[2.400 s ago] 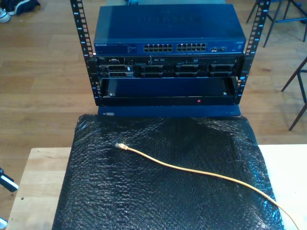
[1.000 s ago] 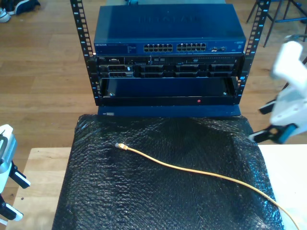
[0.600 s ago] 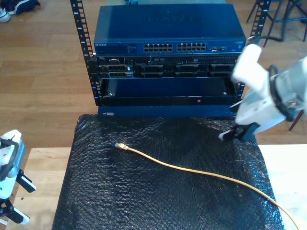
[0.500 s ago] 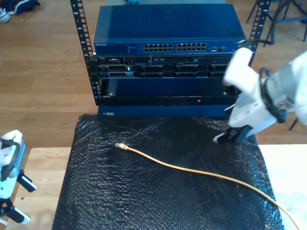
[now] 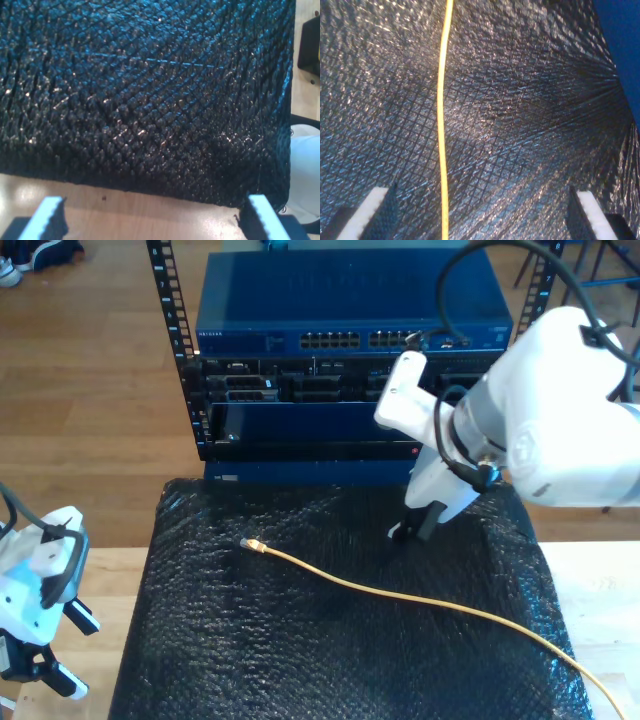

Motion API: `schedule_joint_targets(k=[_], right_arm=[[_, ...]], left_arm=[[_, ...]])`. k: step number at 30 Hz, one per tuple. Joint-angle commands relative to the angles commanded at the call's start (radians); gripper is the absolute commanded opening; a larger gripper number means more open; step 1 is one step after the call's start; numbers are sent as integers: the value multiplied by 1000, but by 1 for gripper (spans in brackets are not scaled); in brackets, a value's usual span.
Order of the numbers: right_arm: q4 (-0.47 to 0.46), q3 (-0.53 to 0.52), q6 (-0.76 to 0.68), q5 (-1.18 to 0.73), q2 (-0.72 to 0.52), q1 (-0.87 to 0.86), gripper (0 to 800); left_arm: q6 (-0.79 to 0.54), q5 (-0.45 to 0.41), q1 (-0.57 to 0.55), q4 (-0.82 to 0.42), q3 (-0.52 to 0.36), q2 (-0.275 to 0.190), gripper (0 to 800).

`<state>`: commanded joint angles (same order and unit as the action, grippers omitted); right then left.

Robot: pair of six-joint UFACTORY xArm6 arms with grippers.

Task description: Grab the cable and plug it in

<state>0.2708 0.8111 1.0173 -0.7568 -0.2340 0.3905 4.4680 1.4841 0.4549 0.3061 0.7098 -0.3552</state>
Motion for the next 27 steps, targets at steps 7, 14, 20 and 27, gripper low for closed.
schedule_joint_targets(k=[7,14,20,27], right_arm=[[-146,40,-135,6,83,75,798],[-199,133,-230,29,218,161,798],[-201,239,-281,29,347,221,797],[-222,331,-341,29,442,262,796]], left_arm=[[25,-26,0,3,-9,2,800],[80,-77,-3,3,-21,3,800],[104,-109,0,3,-12,34,800],[124,-117,2,2,9,34,800]])
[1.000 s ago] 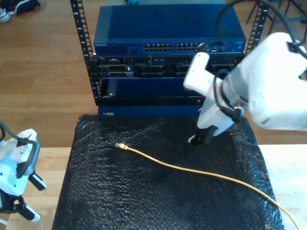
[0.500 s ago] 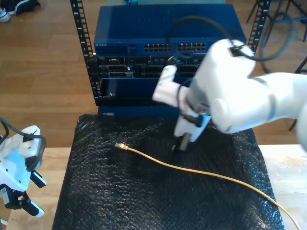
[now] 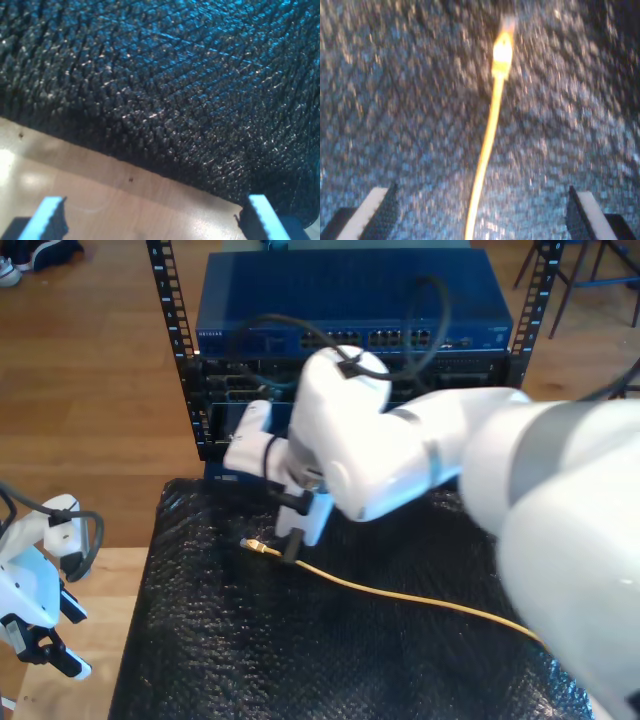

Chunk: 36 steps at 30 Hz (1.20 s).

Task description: Grab the cable and plug it in

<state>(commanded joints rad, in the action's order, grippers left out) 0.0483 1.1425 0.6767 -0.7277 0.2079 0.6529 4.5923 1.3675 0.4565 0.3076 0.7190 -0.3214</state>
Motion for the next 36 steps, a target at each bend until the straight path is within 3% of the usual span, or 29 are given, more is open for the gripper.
schedule_joint_targets(k=[12,36], right_arm=[[-209,57,-206,-8,74,20,792],[-210,270,-304,-132,269,71,741]], left_arm=[[-3,3,6,0,55,2,800],[-2,-5,8,0,46,40,800]])
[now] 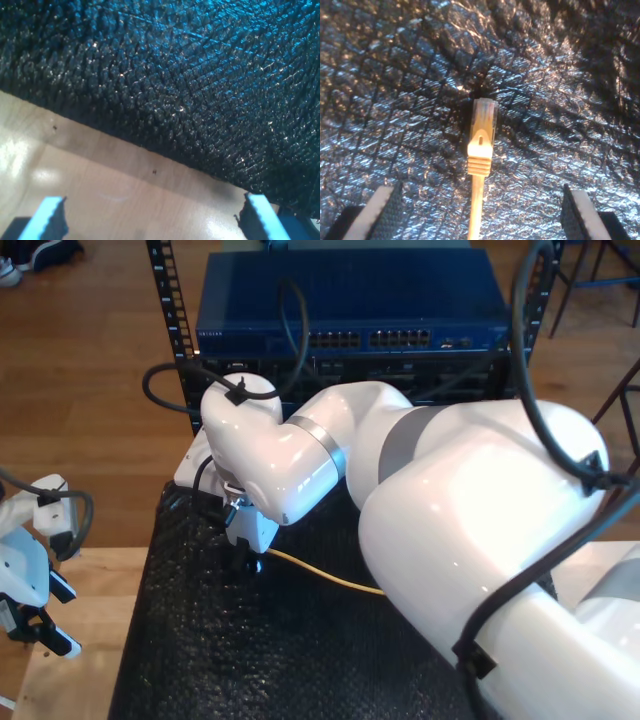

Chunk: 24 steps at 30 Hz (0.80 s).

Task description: Grab the cable and plug it in

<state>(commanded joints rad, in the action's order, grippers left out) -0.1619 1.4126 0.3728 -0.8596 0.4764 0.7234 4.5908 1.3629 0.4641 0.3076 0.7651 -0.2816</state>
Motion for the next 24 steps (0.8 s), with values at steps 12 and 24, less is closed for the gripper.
schedule_joint_targets(k=[12,24], right_arm=[[2,46,-43,-2,38,3,745],[0,64,-94,-41,57,3,696]], left_arm=[[0,0,0,2,-2,2,800],[-2,2,0,2,-2,2,800]])
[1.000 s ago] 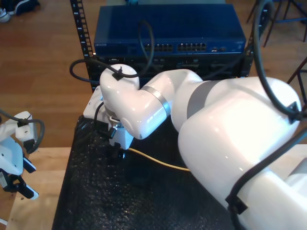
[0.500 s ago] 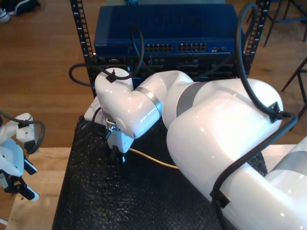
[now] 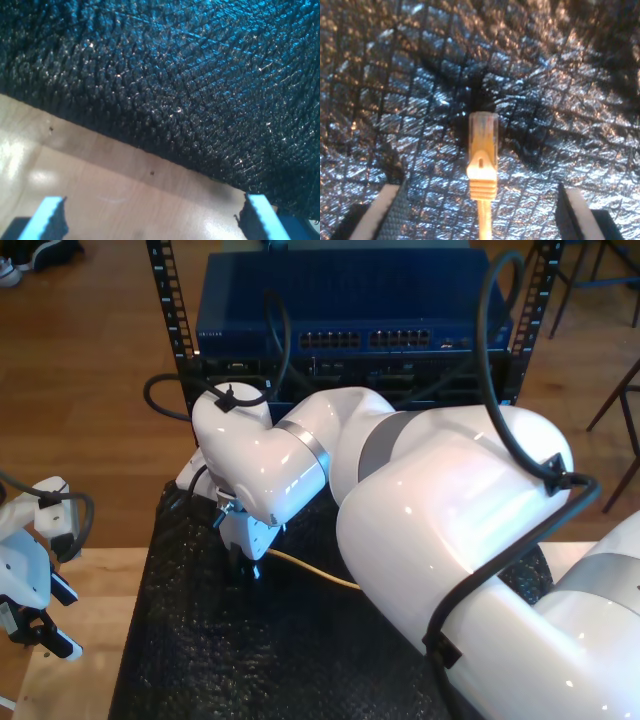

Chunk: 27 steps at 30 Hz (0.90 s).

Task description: Grab the cable and plug it in

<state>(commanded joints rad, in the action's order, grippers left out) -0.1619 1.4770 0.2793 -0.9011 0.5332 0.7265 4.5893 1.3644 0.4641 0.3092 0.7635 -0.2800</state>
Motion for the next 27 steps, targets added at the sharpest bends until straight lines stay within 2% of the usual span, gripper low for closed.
schedule_joint_targets(k=[7,16,23,27], right_arm=[[0,15,-11,-3,2,2,681],[-2,31,-20,-25,28,3,555],[-2,34,-21,-23,28,6,500],[-2,34,-21,-23,28,9,495]], left_arm=[[0,0,0,0,0,0,800],[0,0,0,0,0,0,800],[0,0,0,0,0,0,800],[0,2,0,0,2,0,800]])
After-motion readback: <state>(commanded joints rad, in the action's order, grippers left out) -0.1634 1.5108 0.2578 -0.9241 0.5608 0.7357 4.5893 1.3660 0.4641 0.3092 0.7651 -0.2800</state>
